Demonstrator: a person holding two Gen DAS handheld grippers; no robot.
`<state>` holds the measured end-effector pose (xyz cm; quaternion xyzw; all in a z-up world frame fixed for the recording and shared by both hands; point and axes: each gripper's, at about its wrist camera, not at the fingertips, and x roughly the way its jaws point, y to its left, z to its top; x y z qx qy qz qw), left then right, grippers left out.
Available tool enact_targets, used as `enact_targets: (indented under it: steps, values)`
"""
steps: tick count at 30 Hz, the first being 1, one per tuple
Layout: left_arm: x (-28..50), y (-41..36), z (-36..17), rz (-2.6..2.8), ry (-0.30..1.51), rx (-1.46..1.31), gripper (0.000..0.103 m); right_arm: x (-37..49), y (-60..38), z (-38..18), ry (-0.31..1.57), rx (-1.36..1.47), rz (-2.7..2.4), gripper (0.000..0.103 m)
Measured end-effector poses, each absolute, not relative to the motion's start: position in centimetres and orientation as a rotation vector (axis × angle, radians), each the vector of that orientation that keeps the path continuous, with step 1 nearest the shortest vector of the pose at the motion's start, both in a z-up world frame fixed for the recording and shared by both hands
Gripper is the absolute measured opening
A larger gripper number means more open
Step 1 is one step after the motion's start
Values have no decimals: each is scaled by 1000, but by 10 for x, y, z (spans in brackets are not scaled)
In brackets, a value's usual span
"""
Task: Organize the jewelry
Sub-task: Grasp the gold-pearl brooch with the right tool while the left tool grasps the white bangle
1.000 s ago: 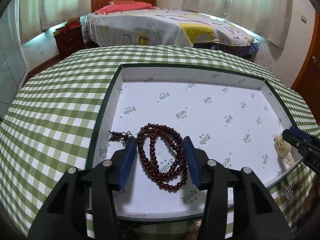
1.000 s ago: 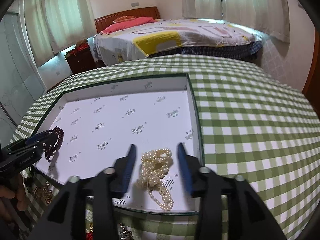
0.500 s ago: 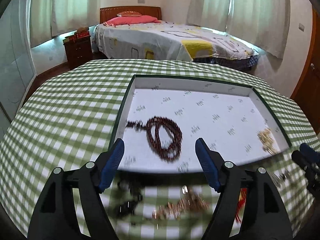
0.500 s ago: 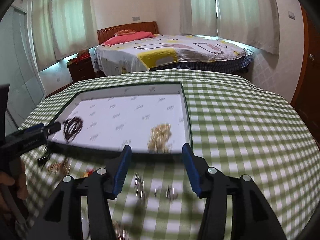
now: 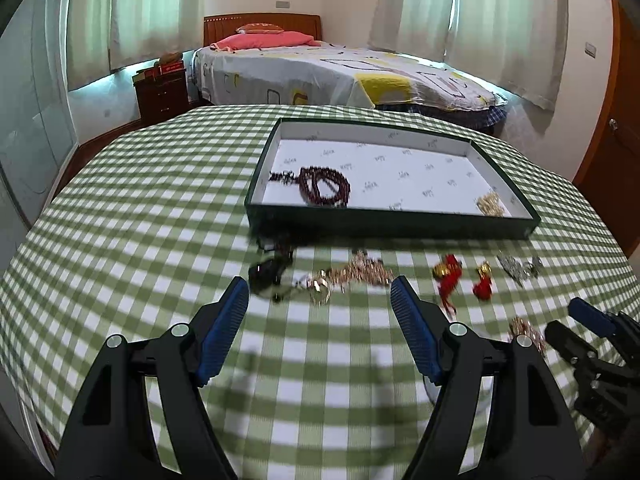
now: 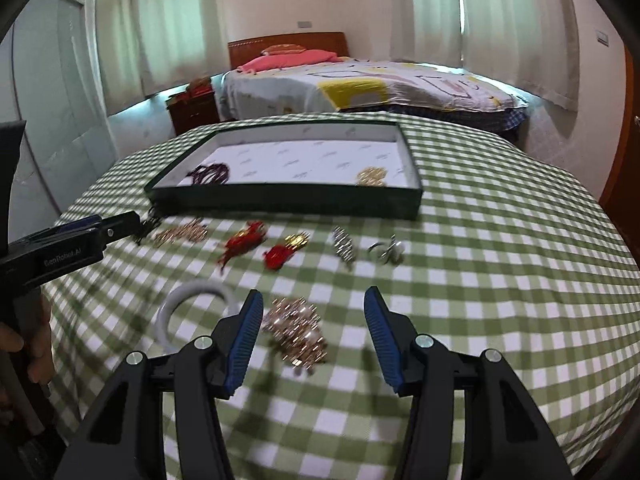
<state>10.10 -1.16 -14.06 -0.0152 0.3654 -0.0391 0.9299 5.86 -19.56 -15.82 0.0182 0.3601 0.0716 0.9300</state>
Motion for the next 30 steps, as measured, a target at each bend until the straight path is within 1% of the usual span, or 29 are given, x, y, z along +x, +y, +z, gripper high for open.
enact_targets:
  steps: [7,15,17,18,19,21,22,25,30]
  values:
    - [86,-4,-147,-64,753,-40,72,61,-184,-172,783,15,152,52]
    - [86,-4,-151,-62,775,-45,73,70,-183,-183,826,11,146,51]
    - [86,-6,-152,-63,776,-40,73,71,-183,-183,826,4,138,43]
    - [86,-6,-153,-64,778,-39,73,70,-183,-183,825,4,135,40]
    - [86,-7,-153,-64,779,-38,74,70,-184,-183,825,9,139,35]
    - [87,-8,-154,-67,785,-38,74,69,-185,-182,824,11,140,34]
    - [86,-9,-155,-69,788,-38,75,68,-186,-182,823,10,138,23]
    - [86,-15,-156,-80,788,-34,78,67,-188,-182,825,12,136,23]
    - [83,-28,-155,-112,783,-11,78,64,-196,-179,812,30,125,23]
